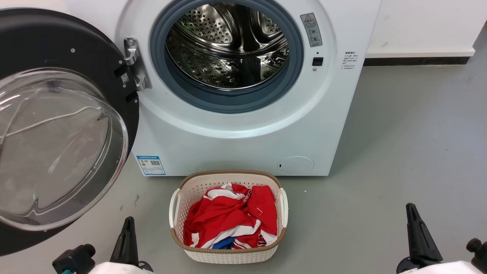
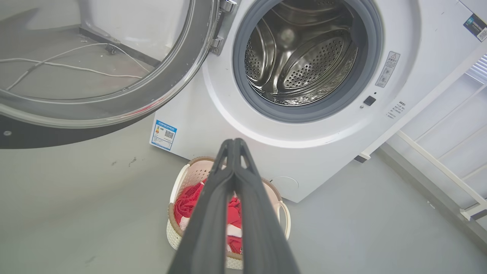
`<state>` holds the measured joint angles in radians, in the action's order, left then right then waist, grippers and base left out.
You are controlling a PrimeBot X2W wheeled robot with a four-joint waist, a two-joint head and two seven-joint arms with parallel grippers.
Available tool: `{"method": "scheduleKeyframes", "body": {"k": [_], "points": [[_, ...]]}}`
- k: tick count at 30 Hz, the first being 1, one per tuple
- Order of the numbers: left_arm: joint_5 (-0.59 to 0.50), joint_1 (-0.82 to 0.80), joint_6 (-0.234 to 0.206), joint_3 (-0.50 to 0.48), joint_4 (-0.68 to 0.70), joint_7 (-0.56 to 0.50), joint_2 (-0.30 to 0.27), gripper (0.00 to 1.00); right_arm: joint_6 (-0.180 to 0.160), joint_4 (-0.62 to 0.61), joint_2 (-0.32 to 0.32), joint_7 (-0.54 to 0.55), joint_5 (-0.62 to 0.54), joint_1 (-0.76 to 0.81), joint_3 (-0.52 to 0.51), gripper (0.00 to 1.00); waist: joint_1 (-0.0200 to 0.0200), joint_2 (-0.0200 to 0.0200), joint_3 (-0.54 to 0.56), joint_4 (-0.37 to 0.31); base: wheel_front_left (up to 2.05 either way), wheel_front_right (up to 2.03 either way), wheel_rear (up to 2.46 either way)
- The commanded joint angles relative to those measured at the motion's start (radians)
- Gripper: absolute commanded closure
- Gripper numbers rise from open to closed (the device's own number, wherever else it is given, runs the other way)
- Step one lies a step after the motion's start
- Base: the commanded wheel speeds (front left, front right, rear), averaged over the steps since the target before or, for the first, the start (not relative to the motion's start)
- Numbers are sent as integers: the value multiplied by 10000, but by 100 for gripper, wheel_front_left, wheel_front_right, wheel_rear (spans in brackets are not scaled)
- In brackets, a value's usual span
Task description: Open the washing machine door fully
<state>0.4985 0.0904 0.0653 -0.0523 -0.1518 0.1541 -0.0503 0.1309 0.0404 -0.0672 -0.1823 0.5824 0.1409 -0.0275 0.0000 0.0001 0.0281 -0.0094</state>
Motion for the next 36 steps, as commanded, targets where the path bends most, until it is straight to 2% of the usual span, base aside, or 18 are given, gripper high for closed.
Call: {"method": "scheduleKeyframes", "body": {"k": [1,15,36], "points": [[672,-393,76,-76,73,-135,-7,100,0,19,-117,143,669,-353,-5,100,0,-1,-9,3,0,0,0],[2817,-750,202,-186,-128,-660,-7,100,0,414,-176,592,2771,-797,-27,100,0,-1,-52,16,0,0,0],[5385,-1149,342,-334,-372,-1293,-4,100,-1,910,-207,1188,5250,-1344,-110,100,0,-1,-113,34,0,0,0]]}}
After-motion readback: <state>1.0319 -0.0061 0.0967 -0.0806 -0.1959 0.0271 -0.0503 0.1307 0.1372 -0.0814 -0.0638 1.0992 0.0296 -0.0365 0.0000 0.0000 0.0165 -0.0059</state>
